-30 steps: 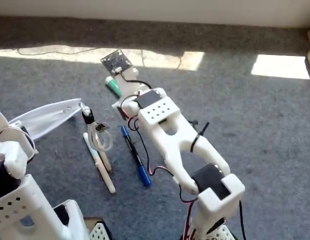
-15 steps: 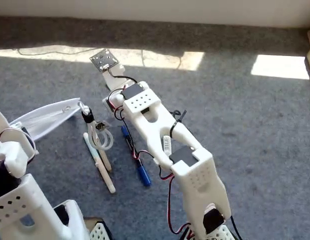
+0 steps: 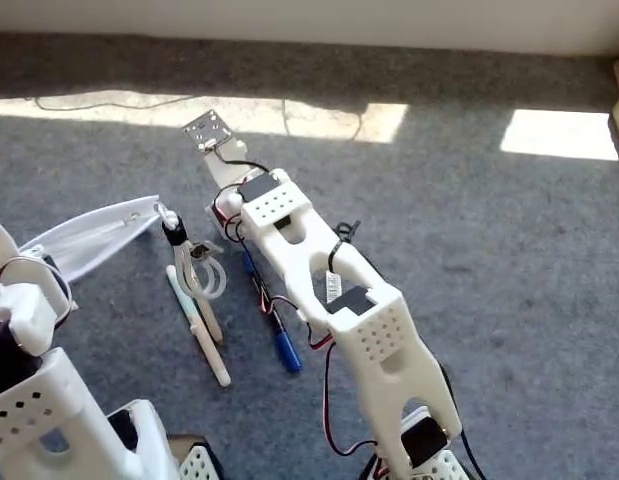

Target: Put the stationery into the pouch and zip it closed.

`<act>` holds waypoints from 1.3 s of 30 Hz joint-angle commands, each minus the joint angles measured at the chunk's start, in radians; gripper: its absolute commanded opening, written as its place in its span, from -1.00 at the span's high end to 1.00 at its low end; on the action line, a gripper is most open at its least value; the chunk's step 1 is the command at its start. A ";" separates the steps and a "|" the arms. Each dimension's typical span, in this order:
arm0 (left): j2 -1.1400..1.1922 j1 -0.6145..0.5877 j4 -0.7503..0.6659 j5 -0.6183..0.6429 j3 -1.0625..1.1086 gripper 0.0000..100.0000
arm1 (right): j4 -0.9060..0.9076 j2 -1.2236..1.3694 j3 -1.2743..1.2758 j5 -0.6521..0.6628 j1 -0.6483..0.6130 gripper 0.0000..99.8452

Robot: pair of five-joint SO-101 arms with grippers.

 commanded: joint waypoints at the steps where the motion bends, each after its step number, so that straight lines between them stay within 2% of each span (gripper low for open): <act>1: -0.004 -0.005 -0.003 0.011 -0.008 0.99 | -0.018 -0.018 -0.064 0.011 0.010 0.71; 4: -0.004 -0.005 -0.003 0.011 -0.008 0.99 | -0.018 -0.016 -0.065 0.011 0.021 0.82; 11: -0.004 -0.005 -0.003 0.011 -0.008 0.99 | -0.012 -0.022 -0.061 0.011 0.022 0.84; 33: -0.004 -0.001 -0.005 0.011 -0.008 0.99 | 0.610 -0.278 -0.102 0.012 0.091 0.84; 39: -0.004 0.001 -0.005 0.011 -0.008 0.99 | 0.748 -0.343 -0.096 0.091 0.096 0.84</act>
